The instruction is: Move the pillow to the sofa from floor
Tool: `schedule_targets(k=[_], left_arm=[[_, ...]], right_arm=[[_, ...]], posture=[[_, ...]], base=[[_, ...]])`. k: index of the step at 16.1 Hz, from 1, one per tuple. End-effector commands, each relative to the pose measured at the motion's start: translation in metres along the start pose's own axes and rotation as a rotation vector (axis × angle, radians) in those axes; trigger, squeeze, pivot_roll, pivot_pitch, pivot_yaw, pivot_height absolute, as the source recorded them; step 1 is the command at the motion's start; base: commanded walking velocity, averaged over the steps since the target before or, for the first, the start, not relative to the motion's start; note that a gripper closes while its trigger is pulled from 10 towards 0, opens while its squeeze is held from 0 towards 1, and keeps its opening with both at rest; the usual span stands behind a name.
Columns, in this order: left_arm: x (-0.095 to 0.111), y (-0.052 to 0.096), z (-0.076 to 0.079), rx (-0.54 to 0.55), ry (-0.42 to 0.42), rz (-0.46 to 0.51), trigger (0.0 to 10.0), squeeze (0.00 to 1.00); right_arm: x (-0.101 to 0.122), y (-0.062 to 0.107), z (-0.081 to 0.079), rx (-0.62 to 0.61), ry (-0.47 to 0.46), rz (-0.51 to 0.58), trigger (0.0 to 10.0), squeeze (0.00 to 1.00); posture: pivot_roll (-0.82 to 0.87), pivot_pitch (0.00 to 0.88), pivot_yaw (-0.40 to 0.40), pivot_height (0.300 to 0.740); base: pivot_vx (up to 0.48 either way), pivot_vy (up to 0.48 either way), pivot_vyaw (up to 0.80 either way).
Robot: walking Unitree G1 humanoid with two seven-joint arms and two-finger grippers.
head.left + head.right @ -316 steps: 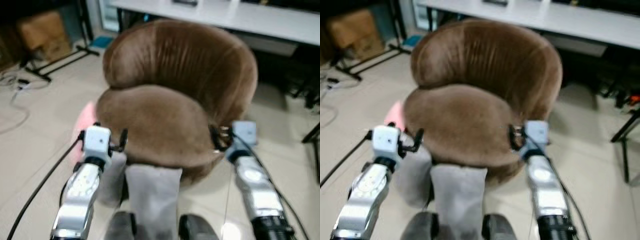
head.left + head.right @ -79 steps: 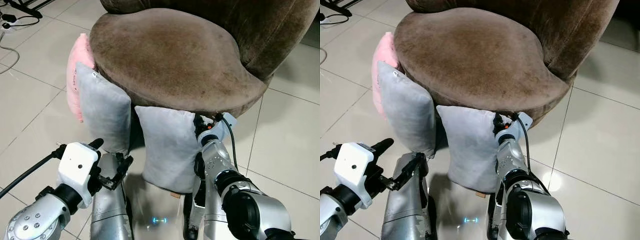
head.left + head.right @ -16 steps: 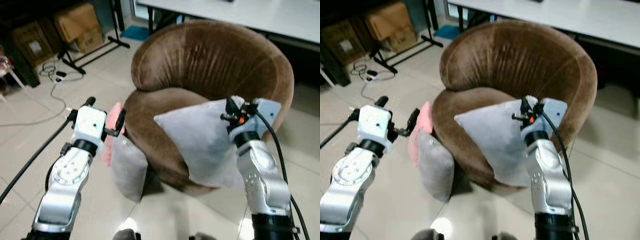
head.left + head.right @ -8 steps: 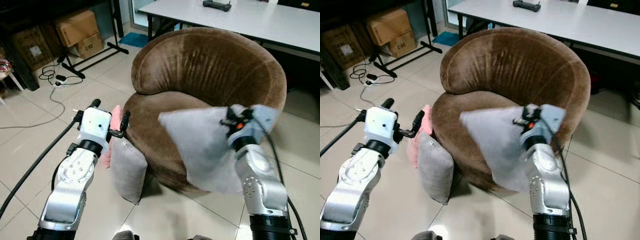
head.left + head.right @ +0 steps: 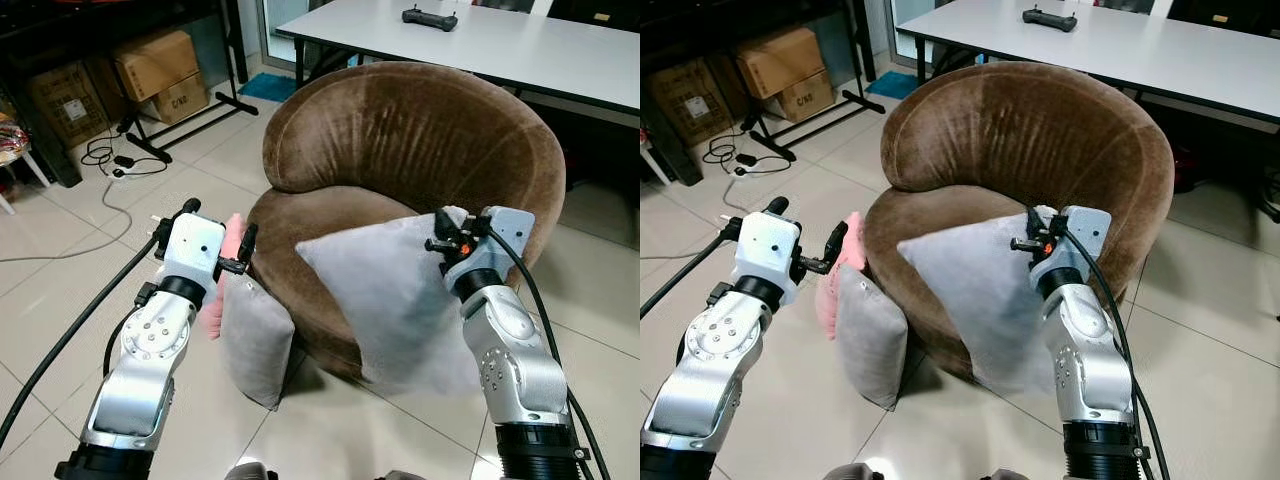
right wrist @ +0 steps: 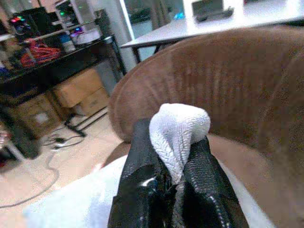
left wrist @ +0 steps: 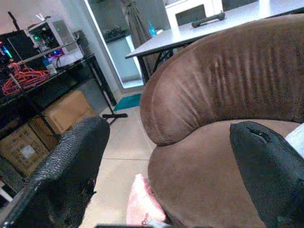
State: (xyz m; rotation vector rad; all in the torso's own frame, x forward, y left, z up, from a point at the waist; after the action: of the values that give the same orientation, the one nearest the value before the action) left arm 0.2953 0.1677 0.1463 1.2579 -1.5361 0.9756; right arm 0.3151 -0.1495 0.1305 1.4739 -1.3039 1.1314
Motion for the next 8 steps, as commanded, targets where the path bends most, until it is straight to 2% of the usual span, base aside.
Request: schedule_targets(k=[1,2,4,5,8], left_arm=[[0.0,0.0002,-0.0011,0.016,-0.004,0.004,10.0,0.0],[-0.0002,0.0003,-0.0012,0.019,-0.002,0.004,10.0,0.0],[-0.0012,0.0033,-0.0009,0.045,0.003,0.006,10.0,0.0],[-0.0014,0.0039,-0.0006,0.046,0.002,0.007,10.0,0.0],[-0.0003,0.0074,0.0012,0.056,-0.014,0.017,10.0,0.0]], right_arm=[[0.016,-0.0038,-0.0084,0.064,-0.052,0.047,10.0,0.0],[0.0164,-0.0041,-0.0086,0.067,-0.053,0.047,10.0,0.0],[0.0181,-0.0086,-0.0043,0.056,0.025,0.049,10.0,0.0],[0.0191,-0.0087,-0.0035,0.052,0.045,0.054,10.0,0.0],[0.0204,-0.0103,-0.0005,0.061,0.077,0.074,10.0,0.0]], posture=[[0.04,0.0,-0.004,0.74],[0.04,0.0,-0.004,0.74],[0.04,0.0,-0.057,0.74],[0.04,0.0,-0.057,0.74],[0.06,0.0,-0.092,0.74]], base=[[0.0,0.0,0.0],[0.0,0.0,0.0],[0.0,0.0,0.0],[0.0,0.0,0.0],[0.0,0.0,0.0]])
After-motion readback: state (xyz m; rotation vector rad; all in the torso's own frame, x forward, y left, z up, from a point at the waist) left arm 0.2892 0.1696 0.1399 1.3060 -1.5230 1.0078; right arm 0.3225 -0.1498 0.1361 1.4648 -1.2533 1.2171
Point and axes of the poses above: a point about 5 cm out from each wrist's last joint towards the gripper, its own y axis pointing back from the gripper into the wrist, its own x axis along the axis of the wrist's last joint, z = x × y, the point moved 2 cm from there along -y, pointing out of the wrist towards the gripper, and after that the axes turned 3 degrees about y, right-handed, at the moved point
